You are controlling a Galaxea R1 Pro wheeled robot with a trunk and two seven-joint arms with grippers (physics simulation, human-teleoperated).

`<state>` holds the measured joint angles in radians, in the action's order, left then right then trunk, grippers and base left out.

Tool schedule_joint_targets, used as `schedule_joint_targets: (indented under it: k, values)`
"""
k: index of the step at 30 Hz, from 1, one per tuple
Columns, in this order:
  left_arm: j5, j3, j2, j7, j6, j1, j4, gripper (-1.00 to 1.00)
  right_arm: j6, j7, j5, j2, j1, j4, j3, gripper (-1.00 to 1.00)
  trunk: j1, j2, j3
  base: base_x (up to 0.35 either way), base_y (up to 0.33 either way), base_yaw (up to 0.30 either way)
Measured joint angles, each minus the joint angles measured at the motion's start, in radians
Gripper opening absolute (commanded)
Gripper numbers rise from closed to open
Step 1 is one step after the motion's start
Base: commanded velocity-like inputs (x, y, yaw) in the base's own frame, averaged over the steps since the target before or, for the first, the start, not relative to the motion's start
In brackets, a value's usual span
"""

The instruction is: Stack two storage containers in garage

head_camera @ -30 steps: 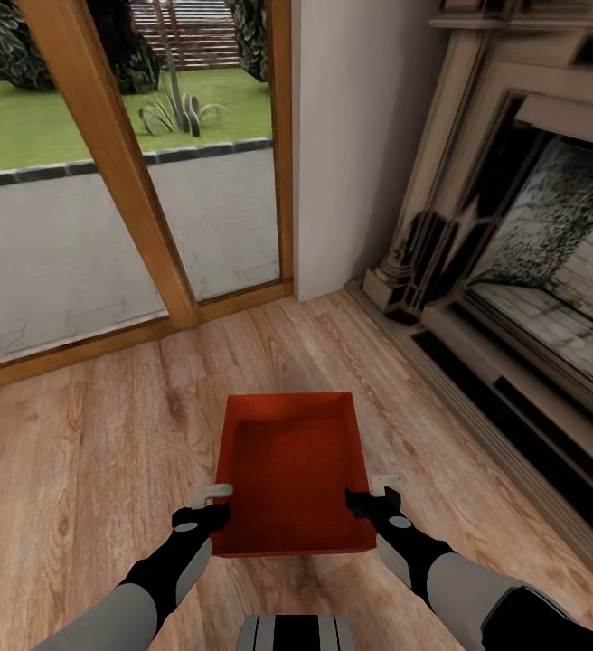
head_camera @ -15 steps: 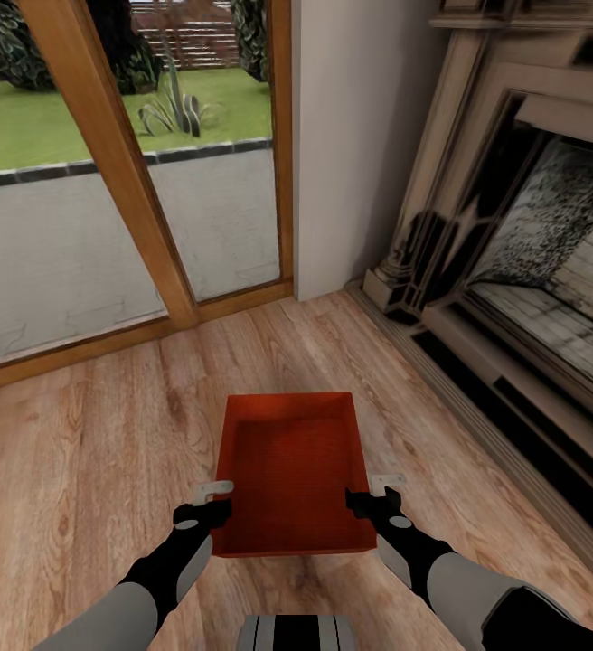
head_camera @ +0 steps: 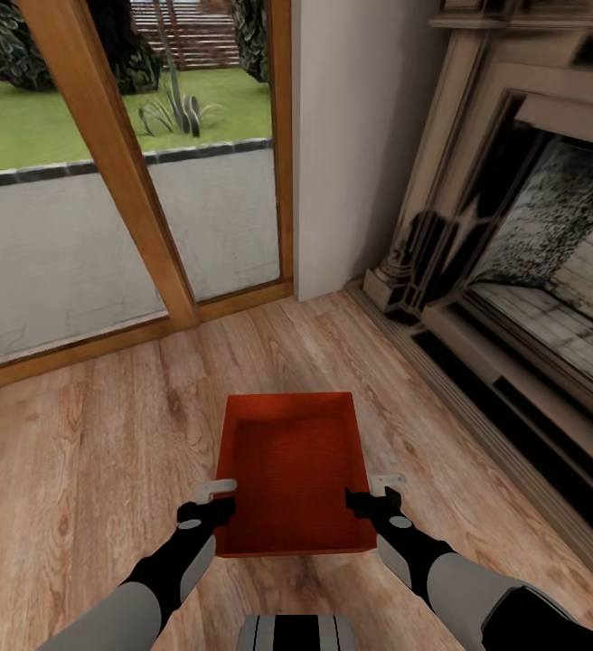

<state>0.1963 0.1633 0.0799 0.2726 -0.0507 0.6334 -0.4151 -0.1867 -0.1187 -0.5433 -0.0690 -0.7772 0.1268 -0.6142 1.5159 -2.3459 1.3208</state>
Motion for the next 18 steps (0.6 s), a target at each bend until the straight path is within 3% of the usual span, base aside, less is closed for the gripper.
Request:
schedule_joint_targets:
  k: [18]
  values:
    - [-0.002,0.003,0.013,0.0,0.013,0.0,0.001,1.0,0.005,0.002,0.002,-0.001,0.0,-0.001,-0.003,1.0,0.0,0.0,0.0,0.0,0.0,0.0]
